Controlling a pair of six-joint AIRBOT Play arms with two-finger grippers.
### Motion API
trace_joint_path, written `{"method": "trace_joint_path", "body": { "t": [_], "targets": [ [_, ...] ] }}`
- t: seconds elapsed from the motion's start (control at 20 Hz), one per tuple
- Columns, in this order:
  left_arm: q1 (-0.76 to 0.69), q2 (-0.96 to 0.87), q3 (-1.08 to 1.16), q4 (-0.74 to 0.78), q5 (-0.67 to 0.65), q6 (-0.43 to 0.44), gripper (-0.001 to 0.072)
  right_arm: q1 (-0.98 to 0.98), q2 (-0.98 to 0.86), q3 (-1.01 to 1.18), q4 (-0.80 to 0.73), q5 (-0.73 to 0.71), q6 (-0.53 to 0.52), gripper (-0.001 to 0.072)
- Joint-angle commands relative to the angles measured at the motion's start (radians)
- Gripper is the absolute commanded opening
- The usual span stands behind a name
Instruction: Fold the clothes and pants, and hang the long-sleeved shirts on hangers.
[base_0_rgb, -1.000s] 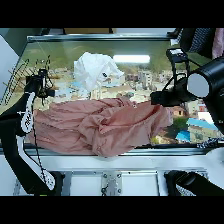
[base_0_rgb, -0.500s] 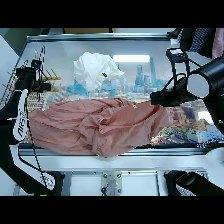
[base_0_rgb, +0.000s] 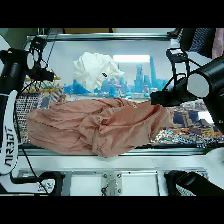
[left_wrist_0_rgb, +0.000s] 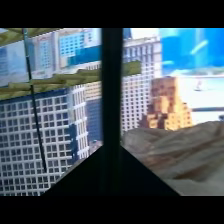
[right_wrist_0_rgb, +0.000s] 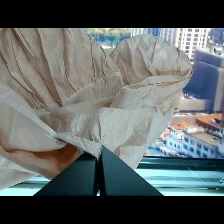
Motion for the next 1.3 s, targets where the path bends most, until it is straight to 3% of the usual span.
{"method": "trace_joint_path", "body": {
  "t": [0.0, 0.1, 0.15, 0.25, 0.4, 0.6, 0.75, 0.95, 1.25],
  "targets": [
    [-0.034, 0.136, 0.001, -0.36, -0.156, 0.412, 0.0007, 0.0, -0.001, 0.0, 0.0, 0.0, 0.0, 0.001],
    [-0.013, 0.186, 0.001, -0.62, -0.317, 0.701, 0.0007, 0.0, -0.002, 0.0, 0.0, 0.0, 0.0, 0.0011],
    [0.002, 0.2, 0.001, -0.712, -0.399, 0.777, 0.0007, 0.0, -0.002, 0.0, 0.0, 0.0, 0.0, 0.0011],
    [0.024, 0.21, 0.001, -0.721, -0.513, 0.793, 0.0008, 0.0, -0.002, 0.0, 0.0, 0.0, 0.0, 0.0011],
    [0.058, 0.211, -0.001, -0.66, -0.563, 0.794, 0.0008, 0.0, -0.002, 0.0, 0.0, 0.0, 0.0, 0.0011],
    [0.104, 0.24, -0.111, -0.759, -0.584, 1.004, 0.0007, 0.0, -0.002, 0.0, 0.0, 0.0, 0.0, 0.0011],
    [0.102, 0.283, -0.257, -0.789, -0.584, 1.081, 0.0007, 0.0, -0.005, 0.0, 0.0, 0.0, 0.0, 0.001],
    [0.094, 0.301, -0.41, -0.906, -0.576, 1.089, 0.0007, 0.0, -0.008, 0.0, 0.0, 0.0, 0.0, 0.0011],
    [-0.021, 0.299, -0.539, -0.783, -0.526, 1.122, 0.0007, 0.0, -0.008, 0.0, 0.0, 0.001, 0.0, 0.0011]
  ]
}}
